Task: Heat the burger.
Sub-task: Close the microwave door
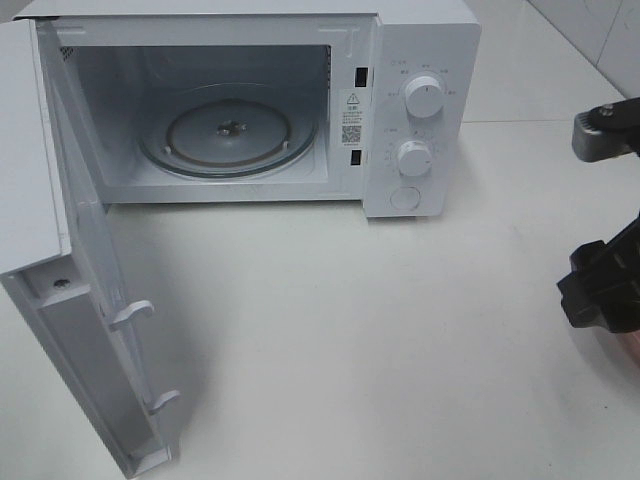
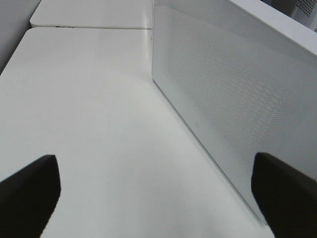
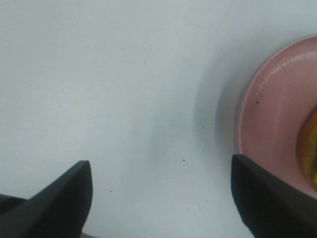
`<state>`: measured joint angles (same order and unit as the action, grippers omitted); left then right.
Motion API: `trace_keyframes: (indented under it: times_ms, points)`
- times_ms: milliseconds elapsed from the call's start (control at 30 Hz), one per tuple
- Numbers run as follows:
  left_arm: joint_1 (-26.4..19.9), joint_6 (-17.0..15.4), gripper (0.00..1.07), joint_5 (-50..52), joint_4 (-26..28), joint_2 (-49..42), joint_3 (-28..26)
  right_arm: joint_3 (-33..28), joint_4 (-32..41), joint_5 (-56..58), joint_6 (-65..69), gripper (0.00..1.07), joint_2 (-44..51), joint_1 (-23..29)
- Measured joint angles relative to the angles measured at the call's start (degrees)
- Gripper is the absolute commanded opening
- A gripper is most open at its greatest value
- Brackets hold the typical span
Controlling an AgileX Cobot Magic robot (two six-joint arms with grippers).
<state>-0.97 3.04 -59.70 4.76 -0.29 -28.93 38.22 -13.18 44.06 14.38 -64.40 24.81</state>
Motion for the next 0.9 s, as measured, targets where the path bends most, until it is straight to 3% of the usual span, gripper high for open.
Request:
trace_keyframes:
  times_ms: [133,900]
  points:
    - [0.0,0.0,0.98,0.0,0.0,0.0,0.0,0.0,4.1,3.1,-2.5,0.79,7.4,0.0]
    - [0.0,0.0,0.98,0.0,0.0,0.0,0.0,-1.5,4.8,15.8,-2.9,0.76,35.9,-0.3]
